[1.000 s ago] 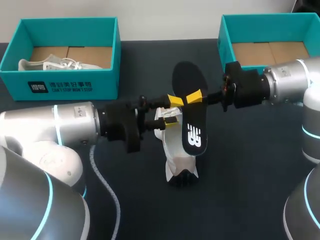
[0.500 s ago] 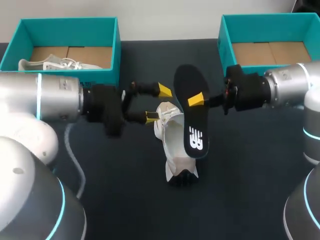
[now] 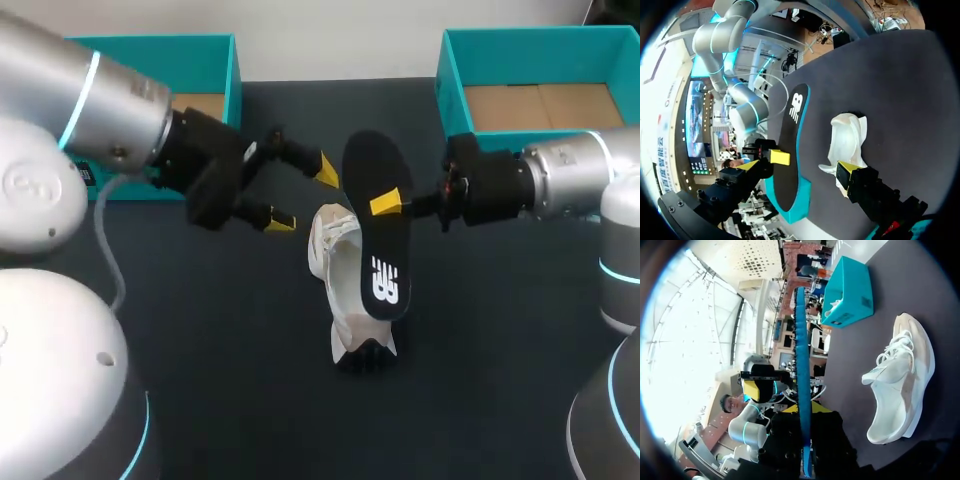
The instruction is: Take the shoe out of the shoebox, open the shoe tongue, remove and reinsert the insole, then place the shoe into the shoebox
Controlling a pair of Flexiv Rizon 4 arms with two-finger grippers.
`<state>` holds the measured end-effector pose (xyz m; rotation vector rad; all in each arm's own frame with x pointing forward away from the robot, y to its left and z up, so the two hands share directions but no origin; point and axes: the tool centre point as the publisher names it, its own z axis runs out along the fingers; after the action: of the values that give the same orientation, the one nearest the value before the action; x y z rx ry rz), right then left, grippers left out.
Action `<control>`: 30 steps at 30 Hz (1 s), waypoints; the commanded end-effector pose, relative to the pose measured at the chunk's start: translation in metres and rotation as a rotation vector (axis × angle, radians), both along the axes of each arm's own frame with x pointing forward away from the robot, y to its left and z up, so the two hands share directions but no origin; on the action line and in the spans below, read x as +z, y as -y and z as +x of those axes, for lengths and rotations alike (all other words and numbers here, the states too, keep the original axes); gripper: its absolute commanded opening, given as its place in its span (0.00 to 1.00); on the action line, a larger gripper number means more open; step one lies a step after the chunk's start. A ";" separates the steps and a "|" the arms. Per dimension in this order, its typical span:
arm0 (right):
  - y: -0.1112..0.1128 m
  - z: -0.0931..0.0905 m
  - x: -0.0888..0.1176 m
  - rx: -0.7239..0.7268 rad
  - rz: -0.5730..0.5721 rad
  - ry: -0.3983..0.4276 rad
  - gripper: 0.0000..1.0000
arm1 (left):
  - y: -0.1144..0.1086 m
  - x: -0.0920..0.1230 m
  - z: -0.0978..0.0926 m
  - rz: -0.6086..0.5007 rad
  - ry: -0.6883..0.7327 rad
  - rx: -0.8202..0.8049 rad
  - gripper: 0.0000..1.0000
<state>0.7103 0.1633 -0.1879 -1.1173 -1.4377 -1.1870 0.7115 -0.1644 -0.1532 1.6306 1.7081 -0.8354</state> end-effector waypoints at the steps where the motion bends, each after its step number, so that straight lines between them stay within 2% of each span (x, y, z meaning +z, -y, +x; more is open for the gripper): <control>1: -0.001 0.001 -0.001 -0.002 -0.003 0.001 0.00 | 0.001 0.004 0.005 0.223 -0.031 -0.034 1.00; 10: 0.003 0.004 0.004 -0.007 -0.016 0.009 0.00 | 0.001 0.004 0.005 0.223 -0.031 -0.034 1.00; 14: 0.002 0.002 0.002 -0.003 -0.018 0.003 0.00 | 0.004 0.015 0.009 0.348 -0.056 0.020 1.00; 15: 0.002 0.002 0.001 -0.003 -0.017 0.001 0.00 | 0.005 0.018 0.012 0.366 -0.093 0.021 1.00; 21: -0.004 0.001 -0.004 0.002 -0.005 -0.007 0.00 | 0.016 0.030 0.029 0.489 -0.095 0.080 1.00; 25: -0.006 0.002 -0.005 0.010 -0.002 -0.010 0.00 | 0.034 0.039 0.028 0.625 -0.062 0.069 1.00; 30: -0.007 0.003 -0.006 0.017 -0.002 -0.014 0.00 | 0.048 0.047 0.025 0.718 -0.002 0.066 1.00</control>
<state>0.7103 0.1674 -0.1919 -1.1135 -1.4339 -1.1684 0.7359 -0.1982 -0.1102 1.7961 1.9777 -0.4956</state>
